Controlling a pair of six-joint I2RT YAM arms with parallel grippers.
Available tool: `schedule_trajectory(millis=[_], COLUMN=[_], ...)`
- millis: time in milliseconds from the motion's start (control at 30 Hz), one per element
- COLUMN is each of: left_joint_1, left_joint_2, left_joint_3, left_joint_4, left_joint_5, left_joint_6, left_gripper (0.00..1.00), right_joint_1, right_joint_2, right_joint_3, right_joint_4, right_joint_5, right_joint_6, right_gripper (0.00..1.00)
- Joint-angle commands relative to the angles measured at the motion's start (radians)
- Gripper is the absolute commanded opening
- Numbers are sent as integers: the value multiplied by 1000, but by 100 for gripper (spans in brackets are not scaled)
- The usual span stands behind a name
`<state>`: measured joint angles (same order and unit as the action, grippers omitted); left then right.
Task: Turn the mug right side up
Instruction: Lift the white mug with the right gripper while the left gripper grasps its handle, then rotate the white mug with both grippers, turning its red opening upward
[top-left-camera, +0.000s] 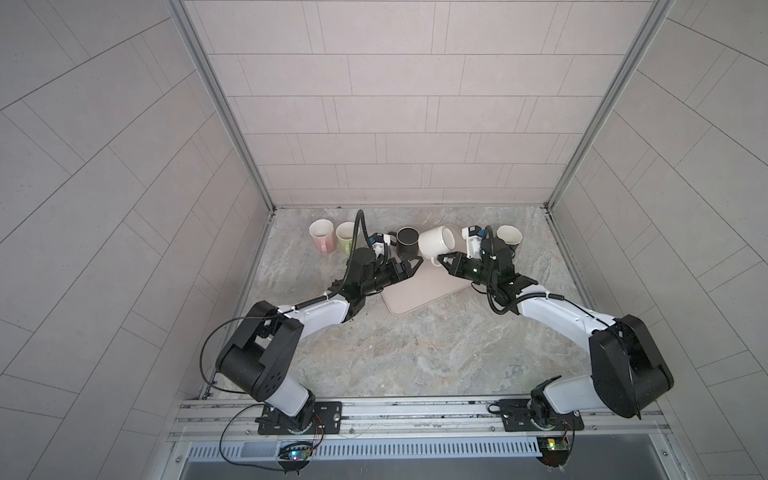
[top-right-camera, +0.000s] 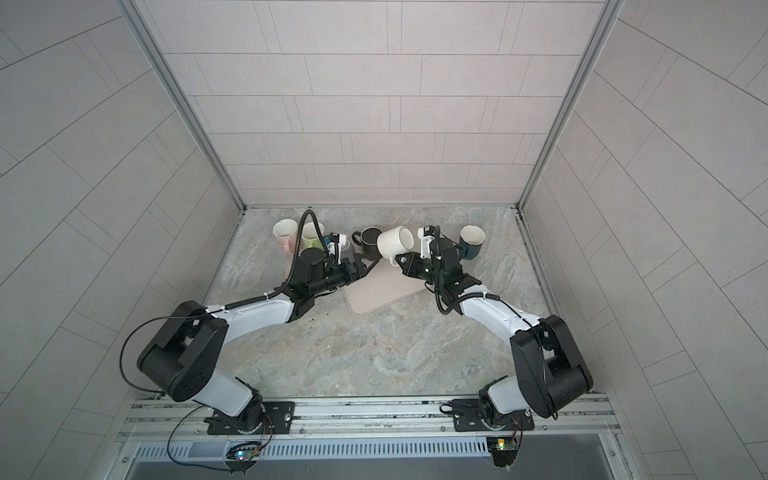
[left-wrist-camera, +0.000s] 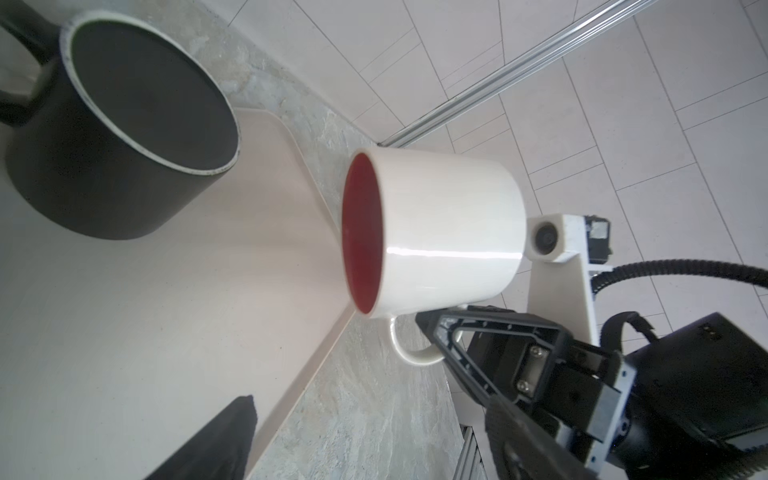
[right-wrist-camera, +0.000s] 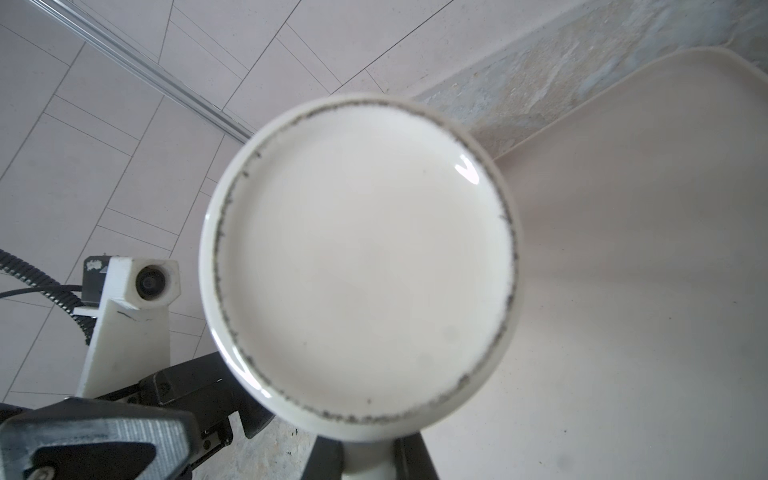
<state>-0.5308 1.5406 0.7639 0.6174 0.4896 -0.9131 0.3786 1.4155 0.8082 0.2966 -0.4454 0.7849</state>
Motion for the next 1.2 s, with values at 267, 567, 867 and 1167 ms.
schedule_trajectory(millis=[267,567,867,1167], left_joint_1=[-37,-55,-59,-96], left_joint_2=[-80,-67,-26,32], left_joint_3=[36,59,95,162], left_joint_4=[-31,3,46,57], left_joint_5=[-54,-53,-23,-29], left_joint_6=[25,44,17,28], left_gripper=[88,86,85,83], right_joint_1=[1,2,5,6], right_joint_2=[-97,-108,-120,-127], right_joint_3=[-16,-20,-39,-58], right_joint_4=[247,306,403,469], right_joint_5=[-36,-60,-78,-99], right_joint_6=[90,158,223,269], right_gripper=[0,0,0,0])
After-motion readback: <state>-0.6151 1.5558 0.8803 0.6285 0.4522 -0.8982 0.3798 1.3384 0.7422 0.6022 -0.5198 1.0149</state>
